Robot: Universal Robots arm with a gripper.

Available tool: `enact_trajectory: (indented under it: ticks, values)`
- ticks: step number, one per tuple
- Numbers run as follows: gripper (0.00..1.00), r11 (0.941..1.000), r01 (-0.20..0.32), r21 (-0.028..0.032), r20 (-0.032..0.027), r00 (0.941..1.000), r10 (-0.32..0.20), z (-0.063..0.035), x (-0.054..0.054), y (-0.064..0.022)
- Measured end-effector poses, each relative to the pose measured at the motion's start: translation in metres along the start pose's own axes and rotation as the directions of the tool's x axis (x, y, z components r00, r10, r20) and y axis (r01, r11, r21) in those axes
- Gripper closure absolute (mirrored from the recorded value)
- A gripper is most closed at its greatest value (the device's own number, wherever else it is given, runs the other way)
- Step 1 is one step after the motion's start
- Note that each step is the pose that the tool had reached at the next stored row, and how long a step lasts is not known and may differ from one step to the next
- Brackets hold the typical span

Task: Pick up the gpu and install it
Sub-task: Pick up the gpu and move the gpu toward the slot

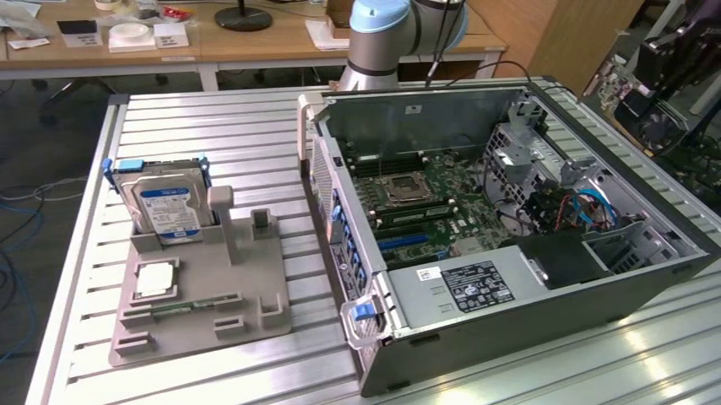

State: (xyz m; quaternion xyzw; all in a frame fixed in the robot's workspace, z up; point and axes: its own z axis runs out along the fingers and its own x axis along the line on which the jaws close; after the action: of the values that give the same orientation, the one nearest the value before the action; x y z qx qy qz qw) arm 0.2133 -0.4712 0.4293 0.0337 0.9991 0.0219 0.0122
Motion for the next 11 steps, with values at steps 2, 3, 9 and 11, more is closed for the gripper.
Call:
enact_trajectory:
  ticks: [2,3,9,11]
  values:
    - [0.73,1.0,0.0,0.0,0.0001,1.0,0.0,-0.0001,0.002,-0.0002]
    - [0.73,1.0,0.0,0.0,0.0003,1.0,0.0,-0.0001,0.003,-0.0002]
    - [0.73,1.0,0.0,-0.0004,0.005,1.0,0.0,-0.0005,0.017,-0.0007]
    - [0.73,1.0,0.0,-0.0009,0.0076,1.0,0.0,-0.0006,0.024,-0.0009]
